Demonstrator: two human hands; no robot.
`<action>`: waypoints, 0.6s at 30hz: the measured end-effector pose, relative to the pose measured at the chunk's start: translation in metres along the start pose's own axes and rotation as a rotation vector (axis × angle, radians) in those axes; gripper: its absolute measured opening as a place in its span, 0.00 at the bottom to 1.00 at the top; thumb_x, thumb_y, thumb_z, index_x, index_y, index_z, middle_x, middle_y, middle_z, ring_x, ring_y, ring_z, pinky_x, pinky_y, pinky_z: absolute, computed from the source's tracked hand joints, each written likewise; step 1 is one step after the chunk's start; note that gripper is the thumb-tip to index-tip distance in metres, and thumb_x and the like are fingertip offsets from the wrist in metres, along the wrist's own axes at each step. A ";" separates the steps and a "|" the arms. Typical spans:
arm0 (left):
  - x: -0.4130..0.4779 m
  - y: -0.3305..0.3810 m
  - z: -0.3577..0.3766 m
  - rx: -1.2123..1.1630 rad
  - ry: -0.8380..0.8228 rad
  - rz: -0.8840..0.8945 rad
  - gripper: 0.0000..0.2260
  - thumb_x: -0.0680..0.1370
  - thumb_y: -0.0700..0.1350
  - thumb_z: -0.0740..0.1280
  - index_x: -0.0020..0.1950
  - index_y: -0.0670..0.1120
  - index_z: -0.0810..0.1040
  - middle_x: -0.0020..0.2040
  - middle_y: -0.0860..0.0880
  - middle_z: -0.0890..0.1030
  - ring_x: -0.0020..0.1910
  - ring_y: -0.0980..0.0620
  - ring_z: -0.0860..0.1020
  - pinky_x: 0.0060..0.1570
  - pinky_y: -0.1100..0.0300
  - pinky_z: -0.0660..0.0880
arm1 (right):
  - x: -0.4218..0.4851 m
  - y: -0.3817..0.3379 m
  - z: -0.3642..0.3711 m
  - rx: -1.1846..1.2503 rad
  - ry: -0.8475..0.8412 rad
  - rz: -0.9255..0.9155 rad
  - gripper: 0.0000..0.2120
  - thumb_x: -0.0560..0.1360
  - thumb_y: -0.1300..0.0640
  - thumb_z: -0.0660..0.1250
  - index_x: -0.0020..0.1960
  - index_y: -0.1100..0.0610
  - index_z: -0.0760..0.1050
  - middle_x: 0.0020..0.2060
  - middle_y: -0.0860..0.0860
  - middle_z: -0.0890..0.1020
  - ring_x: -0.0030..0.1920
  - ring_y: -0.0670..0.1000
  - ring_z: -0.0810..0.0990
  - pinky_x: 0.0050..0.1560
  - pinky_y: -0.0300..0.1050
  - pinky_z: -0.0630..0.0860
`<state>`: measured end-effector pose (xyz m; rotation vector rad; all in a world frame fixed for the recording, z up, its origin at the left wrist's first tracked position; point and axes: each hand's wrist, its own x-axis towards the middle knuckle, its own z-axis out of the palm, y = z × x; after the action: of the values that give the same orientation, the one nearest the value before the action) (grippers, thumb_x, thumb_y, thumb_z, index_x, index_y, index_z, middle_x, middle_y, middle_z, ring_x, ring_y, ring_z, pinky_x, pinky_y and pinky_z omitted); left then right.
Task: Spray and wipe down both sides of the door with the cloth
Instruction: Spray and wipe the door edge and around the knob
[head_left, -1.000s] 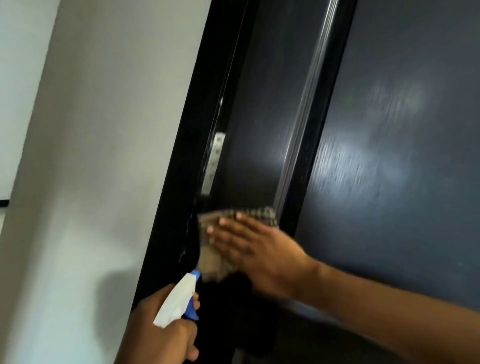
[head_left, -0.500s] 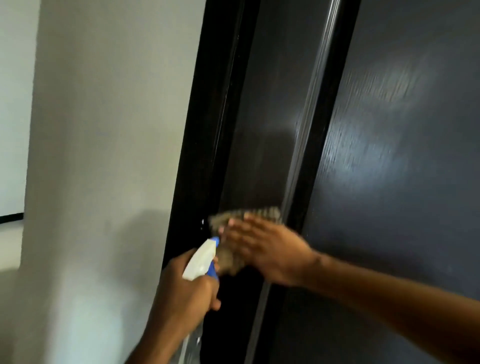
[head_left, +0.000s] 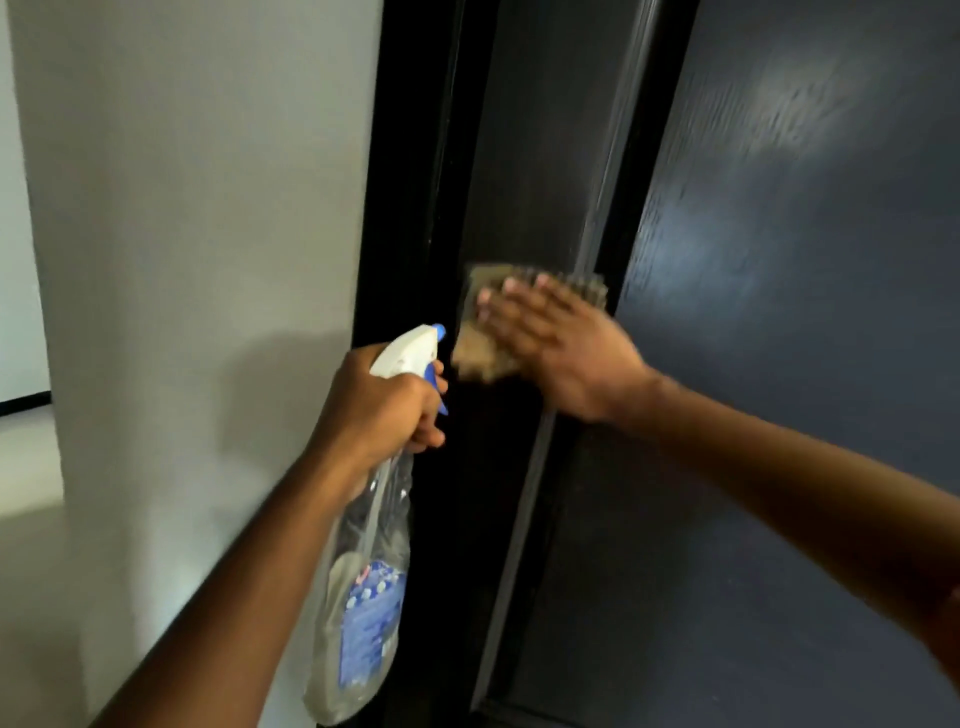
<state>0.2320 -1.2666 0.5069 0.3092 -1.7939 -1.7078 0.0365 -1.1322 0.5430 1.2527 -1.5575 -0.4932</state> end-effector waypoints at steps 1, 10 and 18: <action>0.002 0.010 0.000 -0.003 -0.007 0.005 0.18 0.66 0.27 0.60 0.42 0.47 0.80 0.38 0.46 0.81 0.22 0.49 0.73 0.26 0.63 0.70 | 0.014 0.026 -0.012 -0.028 0.042 0.120 0.30 0.76 0.56 0.58 0.77 0.57 0.61 0.75 0.55 0.63 0.75 0.58 0.61 0.76 0.55 0.51; 0.010 0.045 0.010 -0.003 -0.050 0.094 0.16 0.62 0.30 0.61 0.44 0.41 0.80 0.35 0.46 0.81 0.21 0.48 0.75 0.30 0.59 0.72 | 0.005 -0.037 0.006 0.050 0.093 0.243 0.30 0.77 0.50 0.62 0.76 0.58 0.63 0.75 0.54 0.64 0.76 0.58 0.60 0.77 0.56 0.51; -0.006 0.018 0.024 -0.035 -0.149 0.074 0.17 0.61 0.28 0.60 0.42 0.43 0.81 0.43 0.43 0.84 0.24 0.47 0.76 0.27 0.58 0.73 | -0.079 0.001 -0.001 0.033 0.182 0.939 0.33 0.76 0.56 0.64 0.78 0.60 0.56 0.77 0.57 0.59 0.77 0.59 0.55 0.76 0.58 0.50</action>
<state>0.2269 -1.2413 0.5235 0.1016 -1.8542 -1.7474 0.0314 -1.0615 0.5084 0.4549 -1.7844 0.2463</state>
